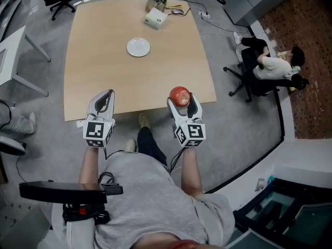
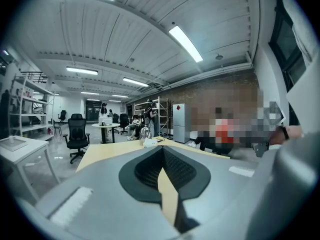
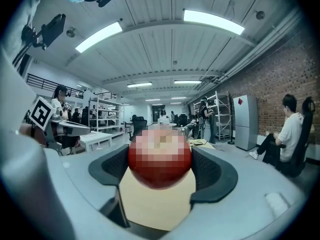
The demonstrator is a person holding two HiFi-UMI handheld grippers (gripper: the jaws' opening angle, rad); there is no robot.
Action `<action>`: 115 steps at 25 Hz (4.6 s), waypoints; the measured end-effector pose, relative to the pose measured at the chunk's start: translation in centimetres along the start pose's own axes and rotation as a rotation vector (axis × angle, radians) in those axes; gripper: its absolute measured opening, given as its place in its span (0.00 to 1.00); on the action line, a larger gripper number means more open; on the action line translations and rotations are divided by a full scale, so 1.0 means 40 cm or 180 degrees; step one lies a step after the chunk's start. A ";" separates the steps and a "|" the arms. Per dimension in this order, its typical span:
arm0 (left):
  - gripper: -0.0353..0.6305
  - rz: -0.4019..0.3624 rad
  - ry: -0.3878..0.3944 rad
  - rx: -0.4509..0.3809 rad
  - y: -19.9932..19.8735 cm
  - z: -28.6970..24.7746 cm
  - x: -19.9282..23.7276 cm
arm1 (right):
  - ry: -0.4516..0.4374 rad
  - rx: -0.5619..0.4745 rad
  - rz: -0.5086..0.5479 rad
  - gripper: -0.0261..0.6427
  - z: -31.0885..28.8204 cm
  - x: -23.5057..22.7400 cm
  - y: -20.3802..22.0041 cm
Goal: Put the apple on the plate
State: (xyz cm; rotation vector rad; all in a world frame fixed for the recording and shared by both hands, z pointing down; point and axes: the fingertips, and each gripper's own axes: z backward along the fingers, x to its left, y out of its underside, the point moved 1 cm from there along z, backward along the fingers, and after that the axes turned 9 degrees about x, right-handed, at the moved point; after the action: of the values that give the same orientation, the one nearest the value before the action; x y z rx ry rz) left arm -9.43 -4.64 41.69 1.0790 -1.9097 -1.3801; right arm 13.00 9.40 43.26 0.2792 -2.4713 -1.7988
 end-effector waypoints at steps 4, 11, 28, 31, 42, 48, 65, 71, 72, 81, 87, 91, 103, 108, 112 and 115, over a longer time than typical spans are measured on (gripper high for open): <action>0.08 0.0062 -0.0089 0.0040 -0.003 -0.028 0.003 | -0.0124 0.0032 0.0025 0.62 -0.049 -0.024 -0.016; 0.08 0.0170 -0.0249 0.0175 0.023 -0.072 0.033 | -0.0298 0.0110 0.0056 0.62 -0.135 -0.041 -0.022; 0.08 0.0359 -0.0502 0.0474 0.097 -0.165 0.076 | -0.0595 0.0309 0.0114 0.62 -0.341 -0.085 0.010; 0.08 0.0375 -0.0528 0.0533 0.104 -0.177 0.082 | -0.0645 0.0336 0.0129 0.62 -0.379 -0.089 0.012; 0.08 0.0441 -0.0579 0.0656 0.130 -0.227 0.119 | -0.0751 0.0413 0.0139 0.62 -0.503 -0.092 0.030; 0.08 0.0479 -0.0592 0.0706 0.139 -0.257 0.131 | -0.0798 0.0455 0.0143 0.62 -0.570 -0.101 0.035; 0.08 0.0641 -0.0728 0.0860 0.183 -0.300 0.173 | -0.0968 0.0597 0.0248 0.62 -0.748 -0.100 0.058; 0.08 0.0720 -0.0818 0.0906 0.197 -0.309 0.196 | -0.1040 0.0646 0.0253 0.62 -0.798 -0.094 0.069; 0.08 0.0738 -0.0831 0.0913 0.198 -0.312 0.197 | -0.1056 0.0659 0.0258 0.62 -0.807 -0.094 0.072; 0.08 0.0826 -0.0902 0.0966 0.214 -0.351 0.212 | -0.1178 0.0756 0.0309 0.62 -0.893 -0.088 0.102; 0.08 0.0884 -0.0953 0.1005 0.226 -0.376 0.228 | -0.1238 0.0807 0.0320 0.62 -0.952 -0.083 0.118; 0.08 0.0928 -0.0985 0.1033 0.235 -0.384 0.238 | -0.1267 0.0844 0.0339 0.62 -0.981 -0.078 0.127; 0.08 0.1046 -0.1076 0.1139 0.275 -0.429 0.248 | -0.1397 0.0899 0.0396 0.62 -1.072 -0.076 0.165; 0.08 0.1075 -0.1105 0.1144 0.279 -0.440 0.245 | -0.1459 0.0907 0.0419 0.62 -1.092 -0.071 0.170; 0.08 0.1091 -0.1133 0.1155 0.288 -0.442 0.248 | -0.1511 0.0907 0.0440 0.62 -1.108 -0.061 0.177; 0.08 0.1107 -0.1160 0.1164 0.296 -0.442 0.247 | -0.1537 0.0933 0.0468 0.62 -1.120 -0.055 0.188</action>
State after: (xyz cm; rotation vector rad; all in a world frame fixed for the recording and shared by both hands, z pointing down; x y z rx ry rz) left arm -4.04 -20.20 58.42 0.6249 -2.5455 -1.1100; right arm 21.76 -29.89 64.45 -0.3611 -2.9816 -1.5881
